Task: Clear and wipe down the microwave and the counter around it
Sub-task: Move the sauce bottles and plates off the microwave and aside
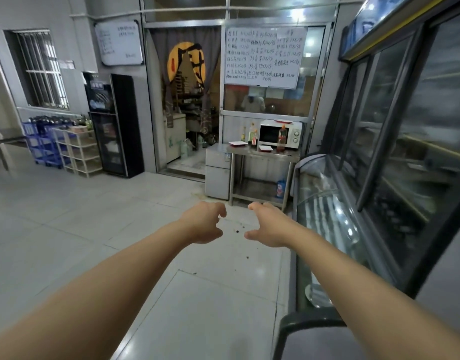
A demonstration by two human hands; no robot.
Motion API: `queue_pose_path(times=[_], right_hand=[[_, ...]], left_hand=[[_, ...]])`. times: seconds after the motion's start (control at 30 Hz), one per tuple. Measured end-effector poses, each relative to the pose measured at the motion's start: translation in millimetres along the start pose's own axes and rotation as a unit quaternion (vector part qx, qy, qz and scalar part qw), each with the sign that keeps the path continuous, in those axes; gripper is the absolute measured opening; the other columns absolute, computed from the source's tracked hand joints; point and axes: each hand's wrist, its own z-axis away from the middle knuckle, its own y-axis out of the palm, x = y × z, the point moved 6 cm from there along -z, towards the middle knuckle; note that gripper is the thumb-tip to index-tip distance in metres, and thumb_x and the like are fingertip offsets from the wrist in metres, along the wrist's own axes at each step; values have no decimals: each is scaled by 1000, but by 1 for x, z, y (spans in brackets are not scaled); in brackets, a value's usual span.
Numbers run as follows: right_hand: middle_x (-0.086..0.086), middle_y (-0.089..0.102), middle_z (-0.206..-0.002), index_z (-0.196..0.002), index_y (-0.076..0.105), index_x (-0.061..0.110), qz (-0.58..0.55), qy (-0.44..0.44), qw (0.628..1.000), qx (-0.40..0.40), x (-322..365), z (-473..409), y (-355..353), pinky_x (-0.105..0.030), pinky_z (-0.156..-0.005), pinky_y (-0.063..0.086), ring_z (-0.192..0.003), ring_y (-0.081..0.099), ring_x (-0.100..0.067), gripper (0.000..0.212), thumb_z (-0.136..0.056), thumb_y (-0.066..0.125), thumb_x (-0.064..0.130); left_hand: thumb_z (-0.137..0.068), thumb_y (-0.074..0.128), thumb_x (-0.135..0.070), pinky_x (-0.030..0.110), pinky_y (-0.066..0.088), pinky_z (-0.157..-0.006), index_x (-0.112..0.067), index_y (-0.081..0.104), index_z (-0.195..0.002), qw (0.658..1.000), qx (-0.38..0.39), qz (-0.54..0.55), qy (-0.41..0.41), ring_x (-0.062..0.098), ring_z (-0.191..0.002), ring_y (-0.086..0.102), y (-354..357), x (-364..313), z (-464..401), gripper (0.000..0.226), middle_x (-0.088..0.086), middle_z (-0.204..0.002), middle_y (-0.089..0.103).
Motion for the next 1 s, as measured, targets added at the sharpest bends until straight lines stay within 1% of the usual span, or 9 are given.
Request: queue_pose_path(times=[0.17,0.3,0.43,0.53,0.6,0.7,0.77,0.87,1.0], right_hand=[[-7,29,-149,-146,23,20,13,-1,1000,15,-18,-107,-15,-39,-104,37,-134,33,-26,76,-86,64,39],[-7,31,-147,-145,25,20,-1,5,1000,15,-28,-180,-20,-38,-101,38,-132,37,-27,74,-85,64,40],[-5,31,-145,-143,28,21,-12,14,1000,-9,-38,-259,-20,-37,-98,40,-128,40,-26,69,-86,64,38],[-5,34,-140,-138,33,21,-14,25,999,-18,-44,-324,-19,-32,-89,42,-120,45,-25,63,-86,64,37],[-6,33,-141,-139,32,21,-21,37,999,-15,-50,-371,-18,-29,-85,42,-121,44,-25,64,-87,64,36],[-7,30,-146,-143,27,20,-18,58,998,-10,-56,-442,-23,-37,-101,40,-131,37,-27,70,-86,64,37],[-8,29,-148,-145,25,19,-17,72,997,-5,-61,-486,-27,-42,-107,36,-134,34,-29,73,-87,64,37],[-9,29,-148,-146,25,20,-18,87,996,-9,-73,-544,-35,-42,-107,36,-134,32,-29,72,-87,64,36],[-9,27,-150,-145,25,21,-22,104,994,-18,-98,-615,-46,-41,-106,36,-134,34,-29,71,-87,63,37]], left_hand=[[-85,63,-20,27,48,-81,-22,49,-124,1000,6,4,-25,18,-99,58,-10,44,-98,41,1,-119,58],[-85,63,-22,26,47,-79,-23,49,-124,999,6,8,-34,17,-98,57,-14,73,-167,41,-1,-118,58],[-85,63,-21,25,44,-78,-21,50,-125,1000,3,1,-13,18,-101,57,-16,97,-245,42,1,-119,59],[-85,63,-20,27,46,-83,-21,50,-125,1000,-3,-6,8,18,-103,58,-20,121,-311,41,0,-118,60],[-85,63,-21,30,48,-86,-23,51,-123,1000,-3,-6,20,18,-102,58,-23,139,-358,41,-1,-117,61],[-83,65,-23,36,50,-89,-24,51,-122,999,10,-9,36,20,-101,58,-32,169,-430,41,-1,-117,60],[-83,66,-23,35,51,-87,-24,52,-120,999,16,-17,45,20,-100,59,-40,188,-477,40,0,-117,60],[-83,66,-23,30,49,-82,-23,53,-120,998,18,-17,55,21,-101,59,-50,209,-543,39,2,-117,60],[-85,63,-21,30,50,-82,-24,51,-122,997,24,-11,71,19,-101,58,-50,222,-623,39,0,-117,60]])
